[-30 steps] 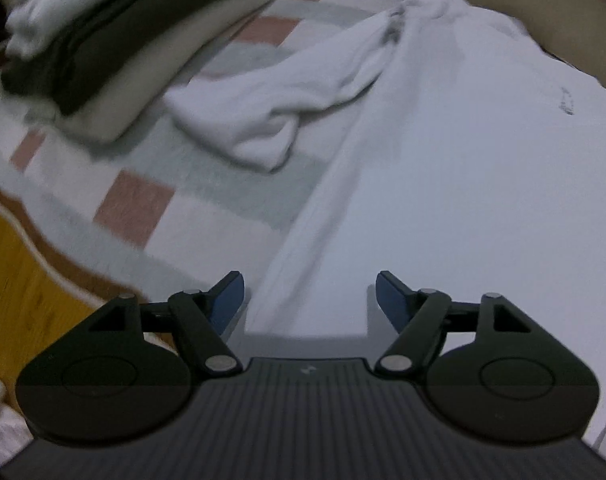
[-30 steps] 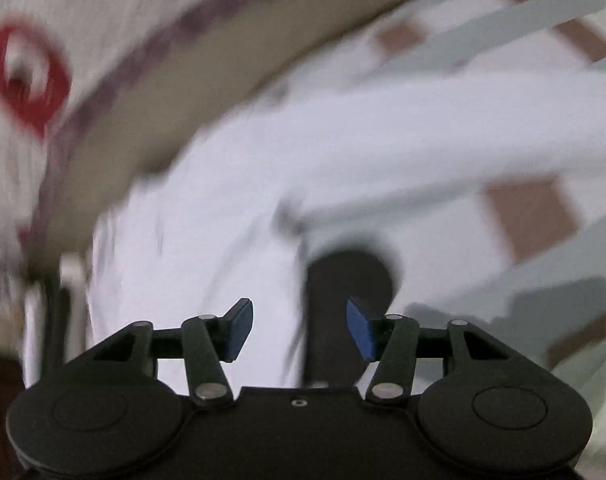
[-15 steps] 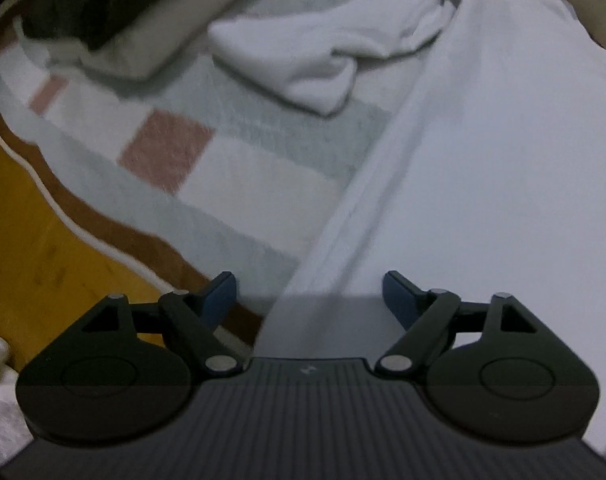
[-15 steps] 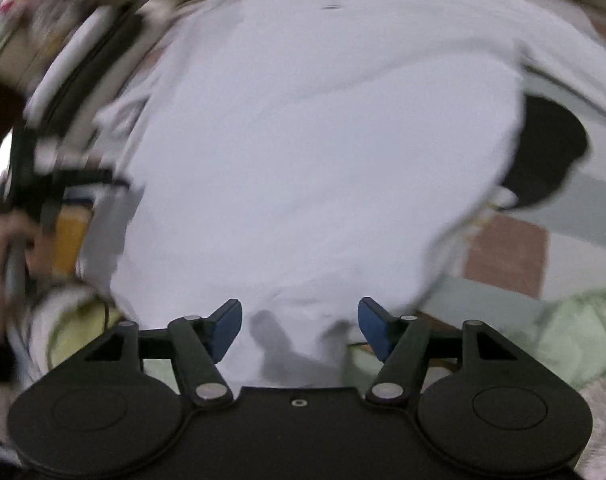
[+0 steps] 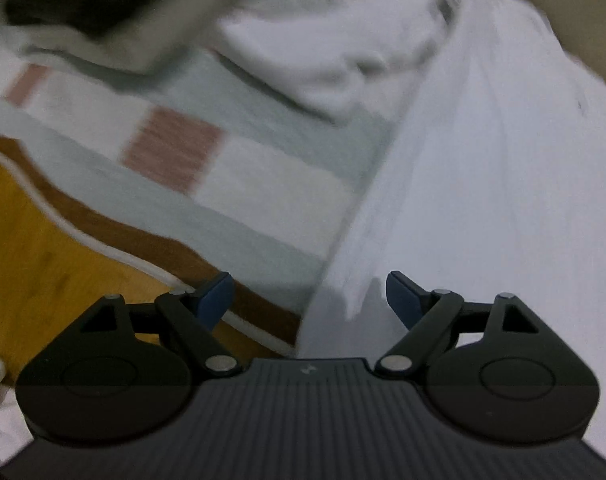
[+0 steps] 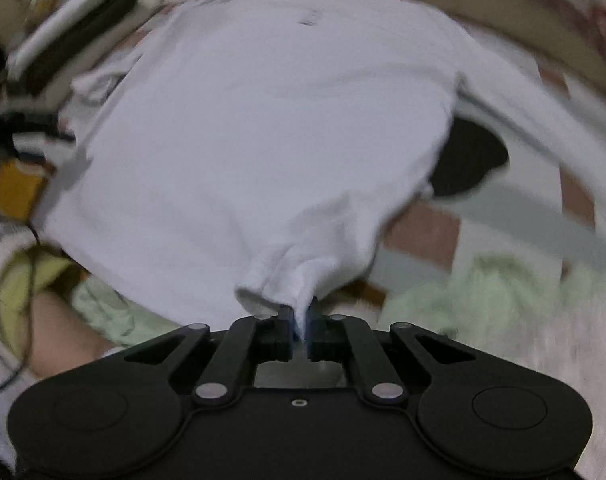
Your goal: Fold clothes
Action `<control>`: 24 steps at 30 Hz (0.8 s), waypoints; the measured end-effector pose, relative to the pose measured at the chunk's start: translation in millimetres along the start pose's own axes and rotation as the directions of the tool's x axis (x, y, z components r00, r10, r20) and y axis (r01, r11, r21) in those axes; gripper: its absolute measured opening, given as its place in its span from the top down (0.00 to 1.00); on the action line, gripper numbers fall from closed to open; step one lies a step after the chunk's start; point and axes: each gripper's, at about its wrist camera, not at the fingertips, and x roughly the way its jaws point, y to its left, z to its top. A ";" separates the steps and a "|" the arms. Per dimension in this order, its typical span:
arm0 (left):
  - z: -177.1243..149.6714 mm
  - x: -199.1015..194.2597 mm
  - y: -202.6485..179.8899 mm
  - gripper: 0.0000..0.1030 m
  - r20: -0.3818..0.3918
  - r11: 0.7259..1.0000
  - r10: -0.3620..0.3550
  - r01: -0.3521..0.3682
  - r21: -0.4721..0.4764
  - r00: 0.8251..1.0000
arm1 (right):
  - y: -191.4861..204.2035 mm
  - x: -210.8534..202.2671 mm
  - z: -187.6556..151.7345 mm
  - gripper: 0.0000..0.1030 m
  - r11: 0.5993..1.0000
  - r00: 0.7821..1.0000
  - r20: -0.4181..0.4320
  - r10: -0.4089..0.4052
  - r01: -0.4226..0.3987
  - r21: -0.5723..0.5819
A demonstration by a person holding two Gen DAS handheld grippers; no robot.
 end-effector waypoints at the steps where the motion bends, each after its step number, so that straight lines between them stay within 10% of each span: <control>1: -0.5 8.1 -7.4 0.18 -0.036 0.999 -0.001 0.003 0.049 0.999 | -2.4 0.8 -4.9 0.94 1.000 1.000 -0.002 0.004 -0.004 0.017; 4: -3.9 20.5 -34.1 0.05 -0.049 0.977 0.057 -0.045 0.210 0.997 | -1.8 5.3 -14.0 0.94 0.993 0.997 -0.001 0.079 -0.079 0.093; 5: -5.7 20.5 -40.2 0.13 -0.031 0.967 0.064 -0.054 0.250 0.997 | -3.7 4.6 -12.8 0.93 0.987 0.995 0.019 0.102 -0.104 0.124; 6: -9.5 14.6 -47.5 0.29 -0.013 0.946 0.037 -0.031 0.324 0.999 | -5.6 3.2 -11.0 0.94 0.979 0.991 0.045 0.124 -0.129 0.155; 7: -14.2 6.8 -55.7 0.82 -0.001 0.911 -0.003 0.003 0.412 1.000 | -7.5 1.8 -9.2 0.94 0.970 0.987 0.070 0.144 -0.155 0.186; 8: -17.8 1.0 -59.9 0.97 0.002 0.890 0.012 -0.012 0.456 1.000 | -5.4 -1.4 -9.0 0.94 0.967 0.984 0.104 0.145 -0.163 0.194; 11: -27.6 -17.0 -63.5 0.96 0.040 0.835 0.075 -0.085 0.543 0.996 | 1.9 -21.2 -15.3 0.94 0.965 0.978 0.153 0.139 -0.168 0.200; 18: -25.0 -20.3 -54.9 0.94 -0.006 0.853 0.112 -0.093 0.514 0.994 | -23.1 4.1 -45.9 0.94 0.838 0.964 0.089 0.250 -0.262 0.479; 20: -24.8 -16.2 -51.5 0.88 -0.015 0.860 0.153 -0.126 0.495 0.988 | -15.9 2.5 -43.7 0.94 0.861 0.971 0.069 0.228 -0.234 0.451; 24: -14.9 -36.4 -36.4 0.48 0.054 0.908 0.122 -0.133 0.397 0.991 | -0.6 -6.1 -40.4 0.85 0.904 0.973 -0.055 0.224 -0.187 0.384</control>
